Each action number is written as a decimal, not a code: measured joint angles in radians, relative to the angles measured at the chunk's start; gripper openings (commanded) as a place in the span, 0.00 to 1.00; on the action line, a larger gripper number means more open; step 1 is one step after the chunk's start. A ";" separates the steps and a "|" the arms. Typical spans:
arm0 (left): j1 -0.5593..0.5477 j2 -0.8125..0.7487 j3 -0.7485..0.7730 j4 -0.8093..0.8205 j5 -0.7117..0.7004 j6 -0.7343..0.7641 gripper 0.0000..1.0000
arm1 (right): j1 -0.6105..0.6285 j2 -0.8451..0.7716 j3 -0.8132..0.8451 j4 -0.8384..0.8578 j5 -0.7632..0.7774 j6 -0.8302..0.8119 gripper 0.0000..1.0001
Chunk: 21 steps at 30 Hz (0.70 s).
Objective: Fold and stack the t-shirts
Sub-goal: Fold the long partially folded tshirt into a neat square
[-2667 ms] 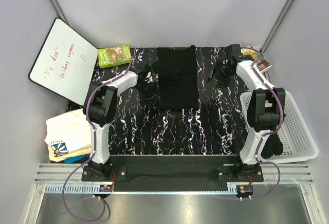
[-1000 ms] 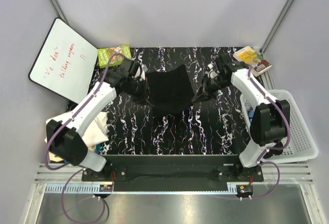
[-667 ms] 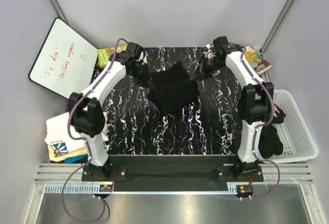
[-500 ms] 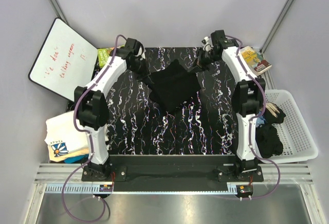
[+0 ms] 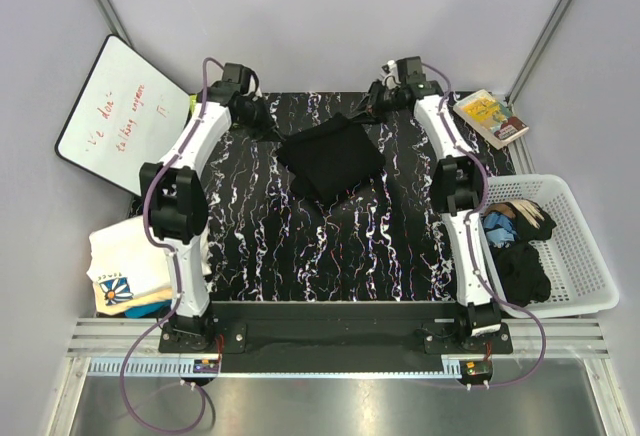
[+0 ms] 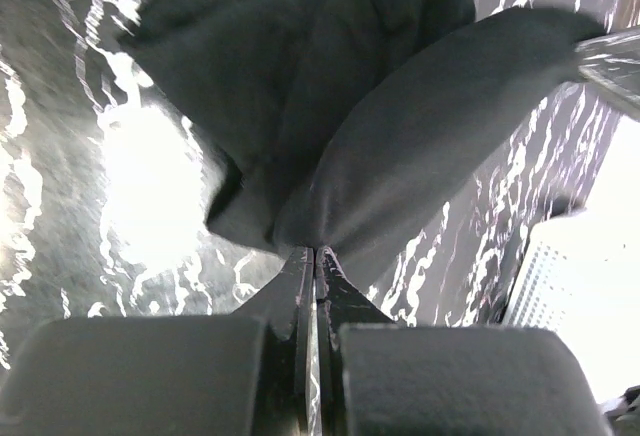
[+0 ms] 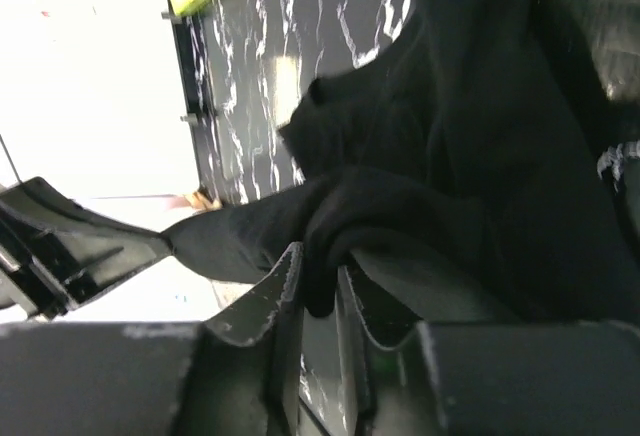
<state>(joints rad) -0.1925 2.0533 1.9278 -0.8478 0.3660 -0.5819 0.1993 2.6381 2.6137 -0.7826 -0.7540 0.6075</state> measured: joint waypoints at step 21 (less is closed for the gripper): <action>0.095 0.294 0.092 0.174 0.137 -0.068 0.99 | 0.009 -0.319 -0.483 0.249 0.069 -0.002 0.04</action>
<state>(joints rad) -0.0971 2.3478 2.0193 -0.6735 0.5026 -0.6502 0.2081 2.3192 2.1307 -0.5331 -0.6853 0.6060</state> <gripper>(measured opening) 0.987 0.531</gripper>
